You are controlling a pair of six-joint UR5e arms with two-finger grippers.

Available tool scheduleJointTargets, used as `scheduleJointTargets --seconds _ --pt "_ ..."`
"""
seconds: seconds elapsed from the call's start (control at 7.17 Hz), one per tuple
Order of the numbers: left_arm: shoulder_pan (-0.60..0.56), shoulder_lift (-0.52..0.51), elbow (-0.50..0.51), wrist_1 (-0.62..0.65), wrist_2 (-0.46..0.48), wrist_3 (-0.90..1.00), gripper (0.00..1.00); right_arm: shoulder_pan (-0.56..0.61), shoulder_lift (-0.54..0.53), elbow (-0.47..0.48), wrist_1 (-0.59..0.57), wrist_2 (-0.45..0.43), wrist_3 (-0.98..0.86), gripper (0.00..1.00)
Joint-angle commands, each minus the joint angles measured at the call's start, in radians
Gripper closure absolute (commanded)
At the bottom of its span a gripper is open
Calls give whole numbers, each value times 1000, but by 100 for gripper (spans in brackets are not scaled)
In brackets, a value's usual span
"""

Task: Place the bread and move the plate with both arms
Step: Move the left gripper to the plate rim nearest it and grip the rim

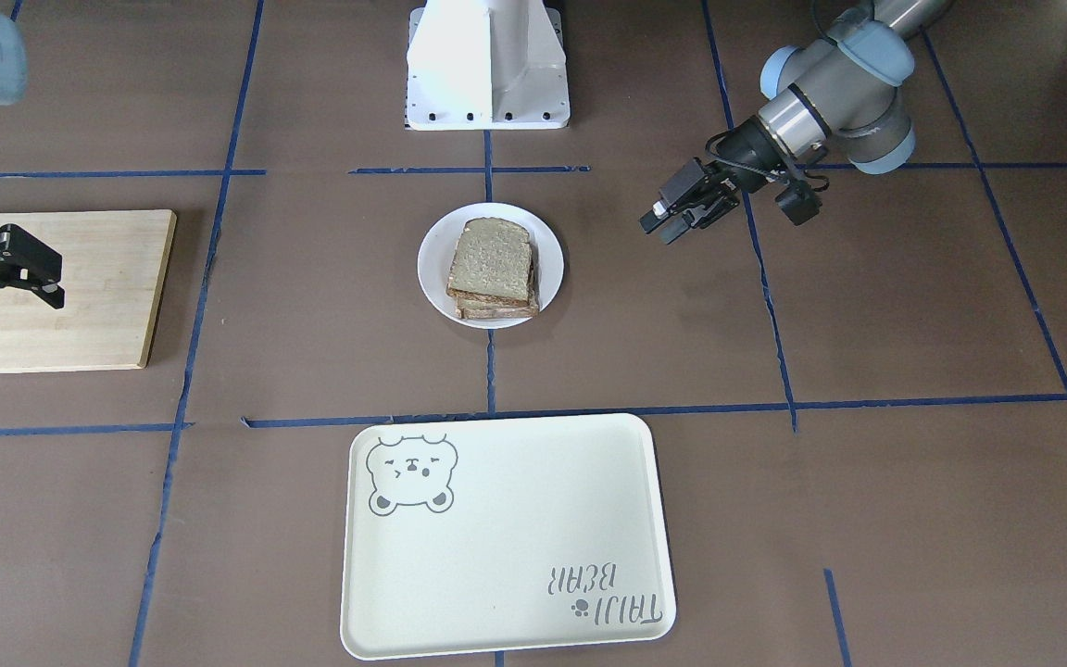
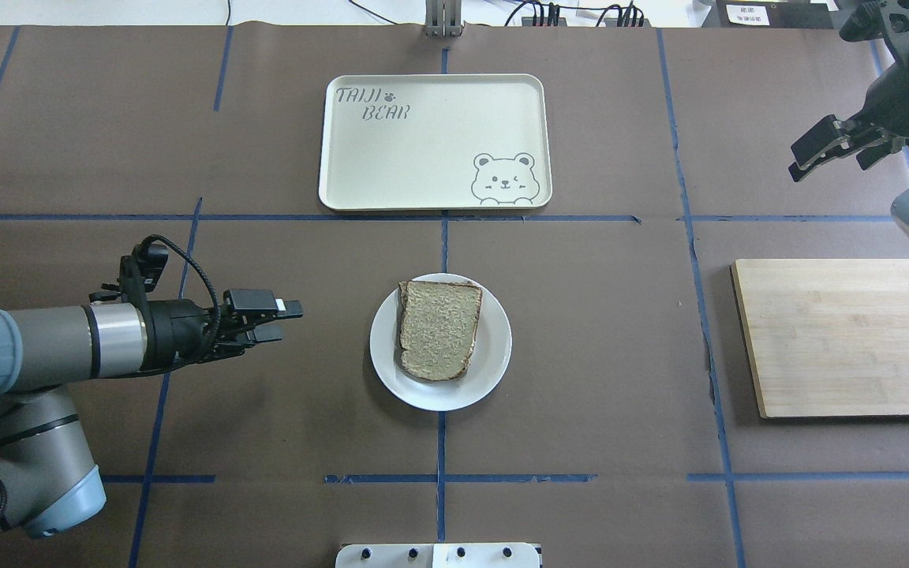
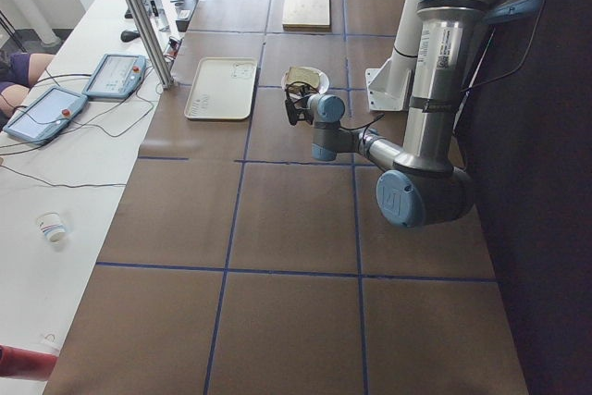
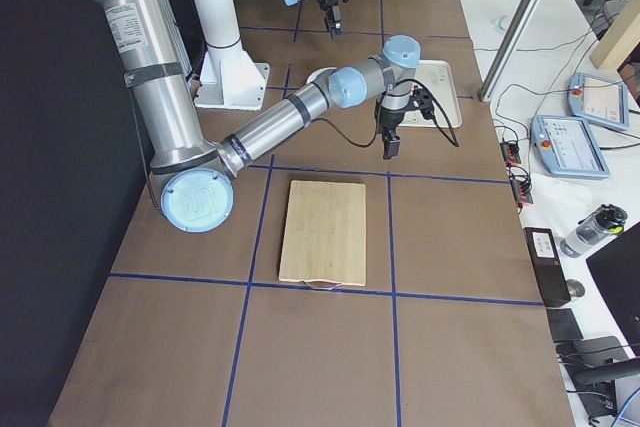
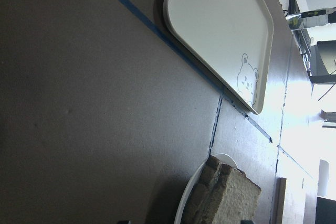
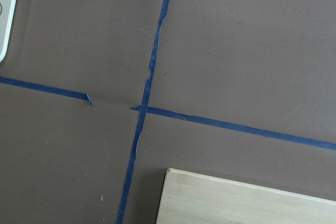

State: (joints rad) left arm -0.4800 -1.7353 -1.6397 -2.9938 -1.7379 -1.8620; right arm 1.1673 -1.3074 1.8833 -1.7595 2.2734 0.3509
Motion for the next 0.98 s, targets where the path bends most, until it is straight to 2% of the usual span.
scheduleJointTargets --seconds 0.0,0.28,0.56,0.84 --pt "66 -94 67 3 46 -3 35 72 -99 -13 2 2 -186 0" --pt "92 -138 118 7 52 -32 39 146 -179 -24 2 37 -207 0" --pt "100 -147 150 16 52 -34 42 160 -206 -42 6 60 -216 0" --pt "106 -185 184 16 54 -34 44 176 -225 -88 87 61 -208 0"
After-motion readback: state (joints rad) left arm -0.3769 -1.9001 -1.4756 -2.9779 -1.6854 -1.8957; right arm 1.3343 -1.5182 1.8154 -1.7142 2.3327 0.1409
